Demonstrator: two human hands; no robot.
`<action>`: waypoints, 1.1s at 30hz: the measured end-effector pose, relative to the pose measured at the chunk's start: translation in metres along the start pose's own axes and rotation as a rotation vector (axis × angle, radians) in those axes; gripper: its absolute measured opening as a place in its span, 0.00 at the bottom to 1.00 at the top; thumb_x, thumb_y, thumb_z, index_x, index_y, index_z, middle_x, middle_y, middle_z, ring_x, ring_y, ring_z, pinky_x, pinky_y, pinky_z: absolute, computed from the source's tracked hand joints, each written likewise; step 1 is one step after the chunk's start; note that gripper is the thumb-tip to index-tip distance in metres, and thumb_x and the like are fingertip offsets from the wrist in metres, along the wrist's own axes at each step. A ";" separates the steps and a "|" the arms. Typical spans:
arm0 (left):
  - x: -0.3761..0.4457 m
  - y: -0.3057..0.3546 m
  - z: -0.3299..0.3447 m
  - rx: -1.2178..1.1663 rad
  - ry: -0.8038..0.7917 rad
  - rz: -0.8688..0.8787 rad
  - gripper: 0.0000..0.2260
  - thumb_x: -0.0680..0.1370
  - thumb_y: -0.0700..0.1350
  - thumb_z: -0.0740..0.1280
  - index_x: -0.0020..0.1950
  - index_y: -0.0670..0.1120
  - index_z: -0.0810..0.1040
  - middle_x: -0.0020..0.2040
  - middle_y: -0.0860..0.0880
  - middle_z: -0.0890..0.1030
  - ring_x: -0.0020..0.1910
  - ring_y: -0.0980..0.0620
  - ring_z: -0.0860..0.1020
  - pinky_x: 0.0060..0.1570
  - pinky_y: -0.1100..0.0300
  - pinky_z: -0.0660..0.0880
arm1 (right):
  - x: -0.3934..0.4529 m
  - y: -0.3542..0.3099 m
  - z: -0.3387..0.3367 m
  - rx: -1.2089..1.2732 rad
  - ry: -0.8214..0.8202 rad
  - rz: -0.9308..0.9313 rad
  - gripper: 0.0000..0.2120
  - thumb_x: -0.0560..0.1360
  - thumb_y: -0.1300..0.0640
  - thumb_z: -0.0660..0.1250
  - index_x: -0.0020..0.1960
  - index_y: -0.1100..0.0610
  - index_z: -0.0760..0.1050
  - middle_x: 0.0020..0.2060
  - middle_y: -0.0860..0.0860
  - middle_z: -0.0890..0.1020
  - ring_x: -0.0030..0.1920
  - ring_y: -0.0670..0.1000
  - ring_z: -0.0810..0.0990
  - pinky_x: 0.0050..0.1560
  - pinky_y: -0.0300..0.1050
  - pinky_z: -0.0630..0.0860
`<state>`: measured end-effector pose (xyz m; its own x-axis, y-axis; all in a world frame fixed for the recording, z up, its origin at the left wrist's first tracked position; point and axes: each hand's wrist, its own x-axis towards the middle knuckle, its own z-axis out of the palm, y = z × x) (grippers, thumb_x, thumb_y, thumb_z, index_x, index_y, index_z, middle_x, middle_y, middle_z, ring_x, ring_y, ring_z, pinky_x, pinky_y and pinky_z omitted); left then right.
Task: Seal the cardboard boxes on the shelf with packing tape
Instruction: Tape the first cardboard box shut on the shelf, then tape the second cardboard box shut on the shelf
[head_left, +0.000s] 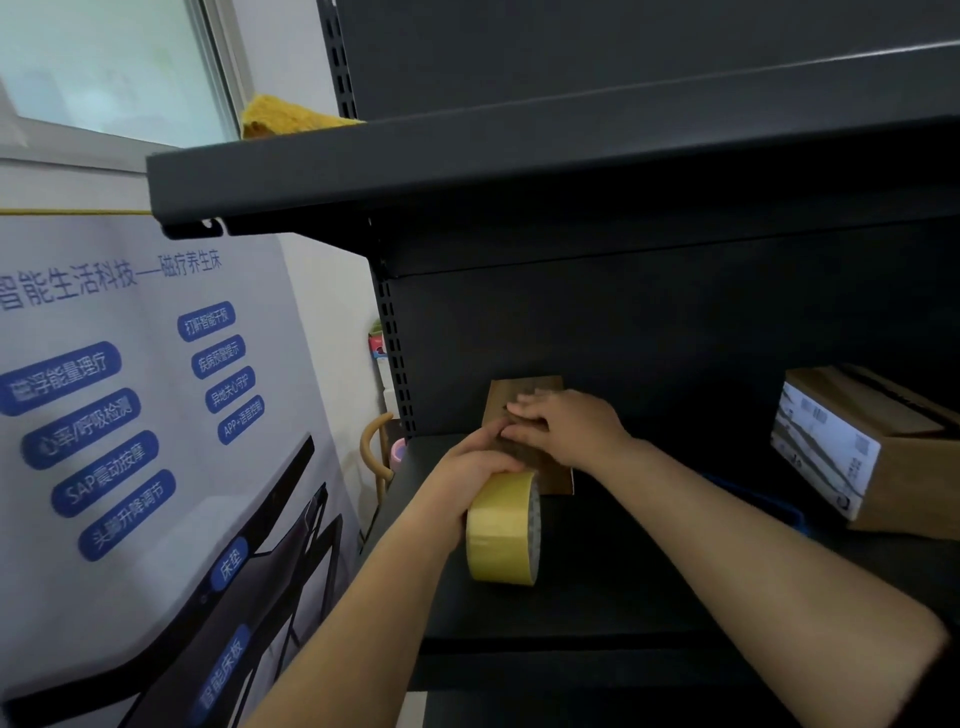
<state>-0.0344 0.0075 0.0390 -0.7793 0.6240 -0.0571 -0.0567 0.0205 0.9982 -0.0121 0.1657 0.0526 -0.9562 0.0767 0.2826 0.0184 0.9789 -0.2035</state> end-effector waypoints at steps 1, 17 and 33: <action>-0.002 0.000 0.000 0.000 -0.022 0.004 0.28 0.71 0.32 0.68 0.69 0.51 0.71 0.60 0.45 0.77 0.55 0.48 0.78 0.44 0.60 0.77 | -0.001 0.001 0.004 -0.027 0.023 -0.012 0.27 0.75 0.36 0.56 0.71 0.45 0.65 0.72 0.44 0.65 0.72 0.47 0.60 0.65 0.48 0.63; -0.080 0.027 -0.075 -0.062 0.394 0.251 0.15 0.59 0.45 0.75 0.45 0.52 0.83 0.45 0.49 0.84 0.43 0.45 0.81 0.31 0.56 0.78 | -0.068 -0.020 -0.005 -0.213 0.015 -0.195 0.39 0.69 0.28 0.57 0.74 0.44 0.55 0.74 0.42 0.59 0.74 0.45 0.55 0.64 0.49 0.64; -0.095 0.049 -0.067 0.138 0.390 0.653 0.06 0.63 0.54 0.71 0.36 0.53 0.81 0.51 0.55 0.84 0.52 0.53 0.81 0.47 0.50 0.78 | -0.124 0.069 -0.022 -0.223 -0.293 0.510 0.29 0.76 0.43 0.60 0.74 0.49 0.58 0.66 0.55 0.71 0.62 0.55 0.71 0.57 0.49 0.72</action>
<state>-0.0046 -0.1031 0.0919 -0.7931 0.2230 0.5668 0.5483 -0.1441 0.8238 0.1142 0.2281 0.0245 -0.8508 0.5202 -0.0735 0.5236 0.8512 -0.0360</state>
